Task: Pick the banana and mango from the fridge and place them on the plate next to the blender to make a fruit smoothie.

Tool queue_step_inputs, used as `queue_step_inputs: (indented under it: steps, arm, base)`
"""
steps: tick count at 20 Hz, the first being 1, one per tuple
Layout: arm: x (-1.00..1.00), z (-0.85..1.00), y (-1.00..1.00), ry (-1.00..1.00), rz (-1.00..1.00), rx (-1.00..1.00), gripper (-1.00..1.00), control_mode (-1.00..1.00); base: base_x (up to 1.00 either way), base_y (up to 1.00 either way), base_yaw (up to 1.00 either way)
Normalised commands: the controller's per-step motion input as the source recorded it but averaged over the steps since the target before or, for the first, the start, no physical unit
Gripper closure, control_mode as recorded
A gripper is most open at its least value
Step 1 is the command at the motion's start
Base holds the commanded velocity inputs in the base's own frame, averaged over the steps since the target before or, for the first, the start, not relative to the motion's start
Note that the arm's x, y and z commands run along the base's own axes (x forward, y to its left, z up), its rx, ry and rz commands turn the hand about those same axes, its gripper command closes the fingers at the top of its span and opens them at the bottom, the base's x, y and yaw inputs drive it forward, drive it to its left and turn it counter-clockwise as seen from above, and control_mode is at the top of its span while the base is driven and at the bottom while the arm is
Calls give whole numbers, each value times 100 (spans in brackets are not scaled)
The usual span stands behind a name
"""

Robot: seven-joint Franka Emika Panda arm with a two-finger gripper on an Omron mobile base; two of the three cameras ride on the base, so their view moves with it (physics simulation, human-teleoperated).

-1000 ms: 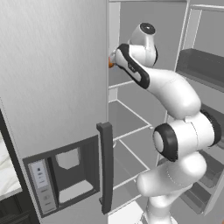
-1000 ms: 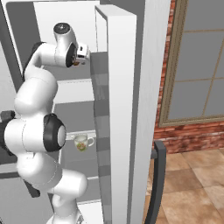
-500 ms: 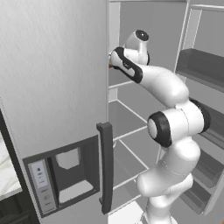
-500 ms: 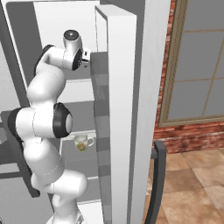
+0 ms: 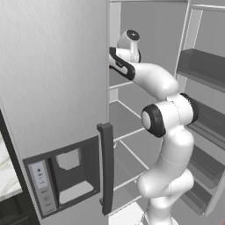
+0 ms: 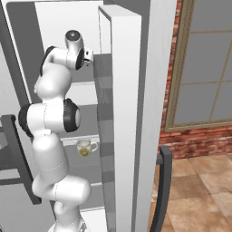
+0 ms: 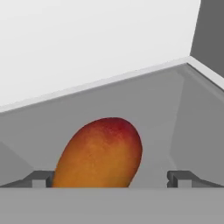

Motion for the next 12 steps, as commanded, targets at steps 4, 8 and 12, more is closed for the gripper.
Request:
queue_step_inputs:
  steps: [4,8,12]
  arm:
    - [35,-3,18,0,0,0,-100,-100]
    - [16,-19,8,0,0,0,-100,-100]
    - [0,-38,0,0,0,0,100,-100]
  base:
    - [0,0,0]
    - [0,0,0]
    - [0,0,0]
